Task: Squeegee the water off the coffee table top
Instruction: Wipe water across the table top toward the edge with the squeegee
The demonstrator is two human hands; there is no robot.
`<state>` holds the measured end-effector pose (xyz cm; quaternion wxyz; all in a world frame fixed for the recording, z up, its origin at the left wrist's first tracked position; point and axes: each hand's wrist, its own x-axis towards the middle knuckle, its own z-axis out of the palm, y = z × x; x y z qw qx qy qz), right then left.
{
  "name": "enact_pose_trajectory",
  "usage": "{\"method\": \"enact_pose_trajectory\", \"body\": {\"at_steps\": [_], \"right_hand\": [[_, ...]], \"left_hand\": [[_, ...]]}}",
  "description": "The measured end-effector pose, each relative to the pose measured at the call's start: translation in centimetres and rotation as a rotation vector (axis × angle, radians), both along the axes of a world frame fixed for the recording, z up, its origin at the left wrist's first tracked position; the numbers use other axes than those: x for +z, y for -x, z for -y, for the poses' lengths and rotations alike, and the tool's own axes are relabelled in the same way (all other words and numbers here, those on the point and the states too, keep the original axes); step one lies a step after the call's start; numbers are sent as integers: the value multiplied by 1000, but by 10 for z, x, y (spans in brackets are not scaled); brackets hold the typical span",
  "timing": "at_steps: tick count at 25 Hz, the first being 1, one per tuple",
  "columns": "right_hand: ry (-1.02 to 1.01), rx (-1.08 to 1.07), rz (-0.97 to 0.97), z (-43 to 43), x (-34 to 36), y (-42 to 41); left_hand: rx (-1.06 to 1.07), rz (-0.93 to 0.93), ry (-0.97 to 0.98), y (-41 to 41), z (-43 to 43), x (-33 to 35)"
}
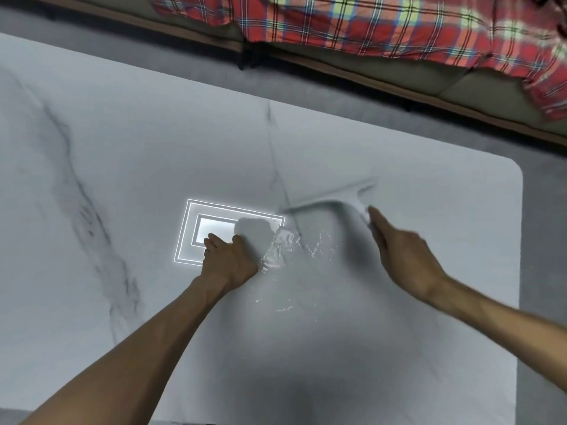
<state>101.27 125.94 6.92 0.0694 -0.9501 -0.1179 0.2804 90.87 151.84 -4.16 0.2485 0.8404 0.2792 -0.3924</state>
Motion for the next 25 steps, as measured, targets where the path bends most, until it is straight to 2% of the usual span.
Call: {"method": "enact_pose_trajectory", "body": {"at_steps": [3,5,7,11,15,17,19,21,25], "right_hand": [[-72,-75,109,-44,-20,-74],[-73,-173,72,-76,-36,-119],[-56,-242,19,-94,-51,-128],[5,-202,-35,-74,-59,-65],[59,-149,-285,-28,-31,24],[94,-163,-347,-17,-12,33],[83,-199,-304,-16,-1,12],[24,-287,-216,-26,0,-30],[-79,-486,-49,-52,-23,-117]], "left_hand": [[12,-20,10,-4,-2,-2],[17,-37,26,-5,-2,-3],[19,-39,30,-5,-4,-5],[10,-32,53,-2,-9,-4],[-35,-18,111,-1,-14,-2],[9,-14,109,-3,-13,0],[42,-8,105,-3,-13,2],[-38,-10,100,-1,-14,-3],[-47,-53,121,3,-18,-9]]}}
